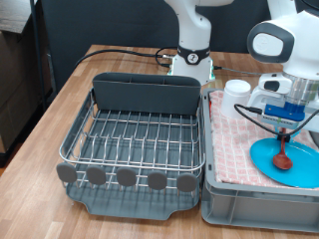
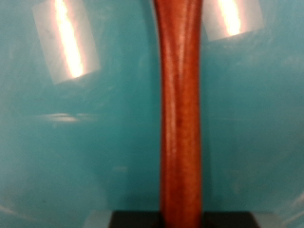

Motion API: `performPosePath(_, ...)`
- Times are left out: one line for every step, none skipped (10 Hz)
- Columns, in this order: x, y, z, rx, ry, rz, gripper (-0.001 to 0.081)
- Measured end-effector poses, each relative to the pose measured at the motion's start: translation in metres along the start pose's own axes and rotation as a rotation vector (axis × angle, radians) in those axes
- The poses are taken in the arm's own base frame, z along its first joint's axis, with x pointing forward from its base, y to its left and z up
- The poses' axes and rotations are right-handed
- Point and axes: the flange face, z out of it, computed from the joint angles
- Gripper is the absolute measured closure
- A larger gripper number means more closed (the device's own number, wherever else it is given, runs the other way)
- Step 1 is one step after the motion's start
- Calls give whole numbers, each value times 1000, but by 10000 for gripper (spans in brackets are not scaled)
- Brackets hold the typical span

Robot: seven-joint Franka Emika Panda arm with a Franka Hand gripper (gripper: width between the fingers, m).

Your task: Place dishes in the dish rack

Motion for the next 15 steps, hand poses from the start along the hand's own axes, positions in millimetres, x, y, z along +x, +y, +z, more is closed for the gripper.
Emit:
performPosePath(0,-1,-2,3,0,0,713)
performPosePath(0,-2,-4,8,0,0,713)
performPosePath(-1,-3,-8,11,0,0,713)
performPosePath(0,-4,-12,14,-2,-1,713)
performPosePath(1,-6,-18,15,-5,-2,713)
performPosePath(2,-8,-26,13,-6,-3,713)
performPosePath(4,-9,-35,10,-8,-3,713)
performPosePath(7,-11,-45,9,-10,-5,713)
performPosePath(9,-12,-55,10,-10,-7,713)
performPosePath(13,-12,-65,5,-5,-5,713)
performPosePath(16,-12,-76,-3,0,16,713)
performPosePath(20,-9,-88,-11,4,45,713)
performPosePath(22,-4,-100,-10,11,107,713)
performPosePath(24,2,-110,-12,22,164,713)
performPosePath(24,11,-118,-17,33,210,713)
